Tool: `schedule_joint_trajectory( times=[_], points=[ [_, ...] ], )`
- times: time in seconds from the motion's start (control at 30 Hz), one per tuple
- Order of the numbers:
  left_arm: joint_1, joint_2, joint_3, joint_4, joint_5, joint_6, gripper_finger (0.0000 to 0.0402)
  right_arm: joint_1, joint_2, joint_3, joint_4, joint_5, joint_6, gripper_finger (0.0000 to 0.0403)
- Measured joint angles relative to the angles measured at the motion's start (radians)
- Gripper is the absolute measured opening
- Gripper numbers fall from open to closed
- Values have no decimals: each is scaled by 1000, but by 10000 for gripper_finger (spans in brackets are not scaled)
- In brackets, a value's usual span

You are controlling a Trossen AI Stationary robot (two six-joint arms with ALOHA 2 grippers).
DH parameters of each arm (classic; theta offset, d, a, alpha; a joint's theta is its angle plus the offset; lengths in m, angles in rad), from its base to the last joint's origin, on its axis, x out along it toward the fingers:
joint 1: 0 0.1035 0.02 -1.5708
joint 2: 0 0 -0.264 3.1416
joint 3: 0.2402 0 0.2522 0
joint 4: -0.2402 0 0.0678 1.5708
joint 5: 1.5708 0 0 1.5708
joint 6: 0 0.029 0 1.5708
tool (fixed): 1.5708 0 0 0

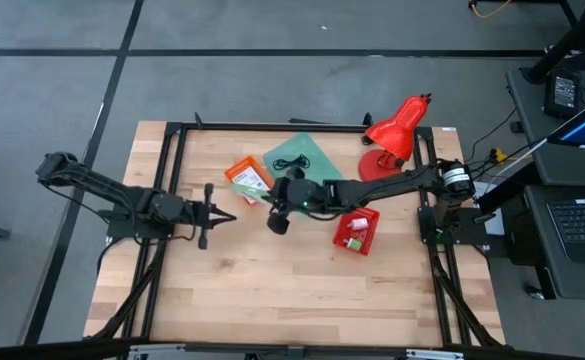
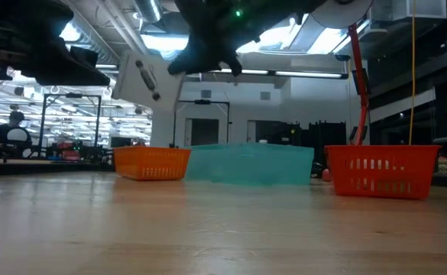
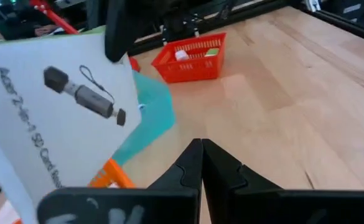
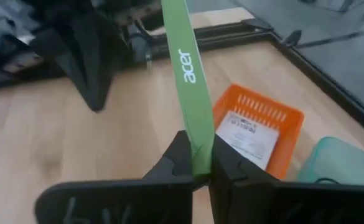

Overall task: Pick and place items into bin
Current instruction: Put the white card reader box into the orange bin

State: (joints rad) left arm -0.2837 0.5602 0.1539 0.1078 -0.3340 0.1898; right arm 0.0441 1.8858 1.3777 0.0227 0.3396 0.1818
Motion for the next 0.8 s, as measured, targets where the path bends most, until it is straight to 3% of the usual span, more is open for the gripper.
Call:
schedule_joint_trajectory(
  times=[0.27,0.43,0.8],
  points=[
    [-3,-42,0,-89,149,-6,2,-32,0,0,22,17,211,6],
    [-3,-42,0,-91,154,-30,2,-37,0,0,27,85,243,5],
    [-3,-42,0,-90,153,-62,2,-48,57,1,32,96,407,4]
  ],
)
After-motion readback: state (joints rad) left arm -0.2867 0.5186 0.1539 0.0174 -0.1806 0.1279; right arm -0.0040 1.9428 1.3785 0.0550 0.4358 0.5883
